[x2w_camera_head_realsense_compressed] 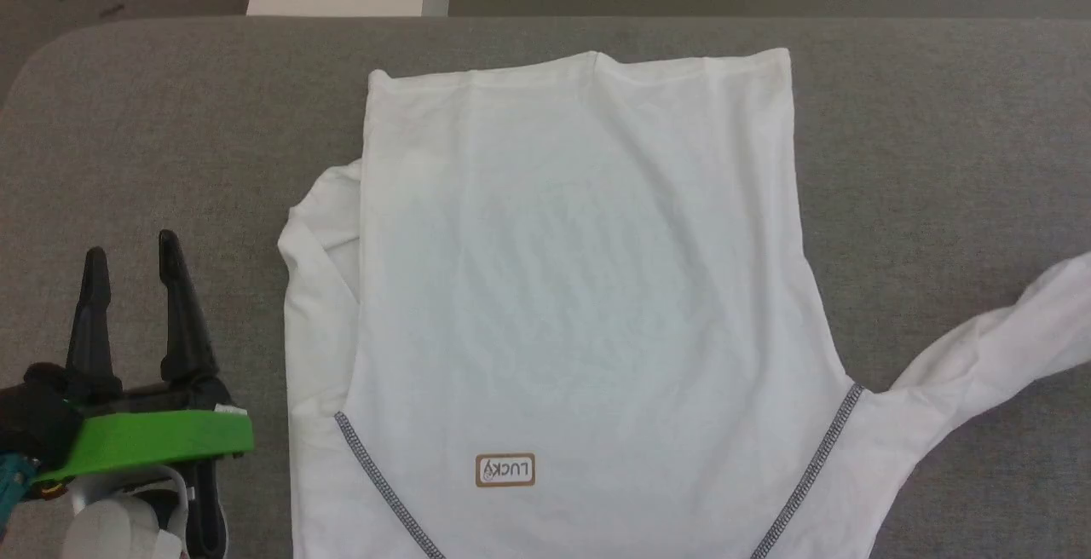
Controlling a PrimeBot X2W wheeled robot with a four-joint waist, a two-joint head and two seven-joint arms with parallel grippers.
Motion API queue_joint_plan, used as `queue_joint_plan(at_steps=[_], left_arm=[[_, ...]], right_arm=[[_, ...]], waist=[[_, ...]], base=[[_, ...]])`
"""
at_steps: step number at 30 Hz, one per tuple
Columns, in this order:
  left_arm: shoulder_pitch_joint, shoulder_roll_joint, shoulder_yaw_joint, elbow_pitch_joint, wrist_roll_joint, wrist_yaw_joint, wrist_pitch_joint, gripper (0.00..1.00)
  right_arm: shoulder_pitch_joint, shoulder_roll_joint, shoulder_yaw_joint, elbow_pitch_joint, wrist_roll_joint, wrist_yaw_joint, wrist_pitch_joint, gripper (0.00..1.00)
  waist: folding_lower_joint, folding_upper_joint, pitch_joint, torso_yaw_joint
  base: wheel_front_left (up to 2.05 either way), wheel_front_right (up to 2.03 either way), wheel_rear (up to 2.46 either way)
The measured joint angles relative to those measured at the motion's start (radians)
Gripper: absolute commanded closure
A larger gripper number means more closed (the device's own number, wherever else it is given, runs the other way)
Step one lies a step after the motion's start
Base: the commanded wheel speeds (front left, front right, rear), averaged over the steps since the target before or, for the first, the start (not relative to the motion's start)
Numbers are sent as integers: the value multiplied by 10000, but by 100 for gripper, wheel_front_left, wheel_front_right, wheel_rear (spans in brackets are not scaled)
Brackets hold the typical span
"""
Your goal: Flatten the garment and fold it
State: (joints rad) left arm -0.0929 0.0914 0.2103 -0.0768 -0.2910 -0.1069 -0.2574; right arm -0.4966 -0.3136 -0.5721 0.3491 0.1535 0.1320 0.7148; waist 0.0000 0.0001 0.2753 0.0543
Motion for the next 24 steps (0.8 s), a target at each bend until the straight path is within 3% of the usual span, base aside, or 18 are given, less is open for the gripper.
queue_joint_plan(at_steps=[6,9,14,24], left_arm=[[376,-100,240,-36,88,-69,0,0],[512,-184,307,-58,105,-75,0,0],[802,-238,345,-63,180,-82,0,0],[1319,-284,330,-88,274,-128,0,0]], right_arm=[[960,316,-675,-878,79,0,56,100],[1248,443,-437,-1407,257,0,36,100],[2105,211,765,-2928,1011,0,782,100],[2886,-23,3572,-7216,4284,0,4324,100]], waist=[[0,0,-572,-237],[0,0,-835,-312],[-1,0,-1333,-342],[-1,0,-2336,-291]], base=[[0,0,0],[0,0,0],[0,0,0],[0,0,0]])
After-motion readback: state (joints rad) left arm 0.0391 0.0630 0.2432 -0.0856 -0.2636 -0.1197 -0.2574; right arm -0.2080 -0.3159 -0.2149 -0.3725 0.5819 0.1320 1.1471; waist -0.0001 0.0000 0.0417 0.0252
